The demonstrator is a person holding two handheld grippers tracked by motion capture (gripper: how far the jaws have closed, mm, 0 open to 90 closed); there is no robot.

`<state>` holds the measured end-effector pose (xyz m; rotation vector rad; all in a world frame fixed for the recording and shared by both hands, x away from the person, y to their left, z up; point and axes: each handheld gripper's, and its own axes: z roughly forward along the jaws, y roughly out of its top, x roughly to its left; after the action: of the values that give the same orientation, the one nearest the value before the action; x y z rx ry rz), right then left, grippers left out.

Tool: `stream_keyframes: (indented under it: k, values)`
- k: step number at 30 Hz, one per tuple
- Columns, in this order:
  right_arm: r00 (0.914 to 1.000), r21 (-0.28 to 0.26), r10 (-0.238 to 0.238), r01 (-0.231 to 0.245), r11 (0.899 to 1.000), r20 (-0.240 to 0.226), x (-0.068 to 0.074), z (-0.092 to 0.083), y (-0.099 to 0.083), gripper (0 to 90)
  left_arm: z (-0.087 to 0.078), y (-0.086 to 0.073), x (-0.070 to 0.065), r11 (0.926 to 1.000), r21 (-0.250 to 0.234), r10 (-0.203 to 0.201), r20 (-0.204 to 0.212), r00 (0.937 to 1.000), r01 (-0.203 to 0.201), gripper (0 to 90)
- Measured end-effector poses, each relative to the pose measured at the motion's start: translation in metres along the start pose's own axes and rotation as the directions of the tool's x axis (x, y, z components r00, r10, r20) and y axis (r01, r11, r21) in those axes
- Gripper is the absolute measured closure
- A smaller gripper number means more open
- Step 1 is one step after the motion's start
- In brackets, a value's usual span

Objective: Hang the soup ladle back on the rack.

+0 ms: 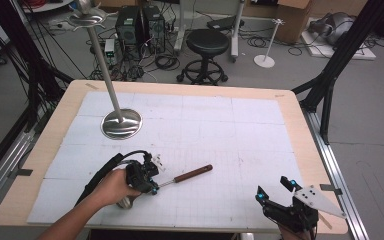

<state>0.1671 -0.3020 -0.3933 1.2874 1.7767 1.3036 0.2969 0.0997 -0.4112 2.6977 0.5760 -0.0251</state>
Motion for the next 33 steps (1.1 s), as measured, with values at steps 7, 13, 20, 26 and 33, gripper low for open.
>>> stream_keyframes:
  k: [7,13,20,26,33]
  values:
    - [1.0,0.002,0.001,-0.001,1.0,0.0,0.0,0.0,0.0,16.2,0.0,0.001,0.0,0.9992,0.008,-0.038,0.005,0.9993,0.038,83.9]
    - [1.0,0.0,-0.002,0.002,1.0,0.001,-0.001,-0.001,0.0,16.2,-0.001,0.001,0.0,0.9984,0.011,-0.056,-0.002,0.9984,0.056,84.3]
    - [0.9998,-0.007,0.022,-0.022,1.0,-0.006,-0.001,0.0,-0.001,16.2,-0.009,-0.006,0.003,0.9937,-0.052,-0.1,-0.01,0.995,0.099,84.3]
    - [0.9994,-0.008,0.033,-0.033,0.999,-0.011,0.0,0.0,0.0,16.2,-0.02,-0.011,0.003,0.9862,-0.125,-0.11,-0.004,0.9939,0.109,84.3]
    - [0.9994,-0.019,0.026,-0.026,0.999,-0.023,0.002,0.002,0.0,16.2,-0.032,-0.017,0.0,0.966,-0.225,-0.131,0.002,0.9914,0.128,84.4]
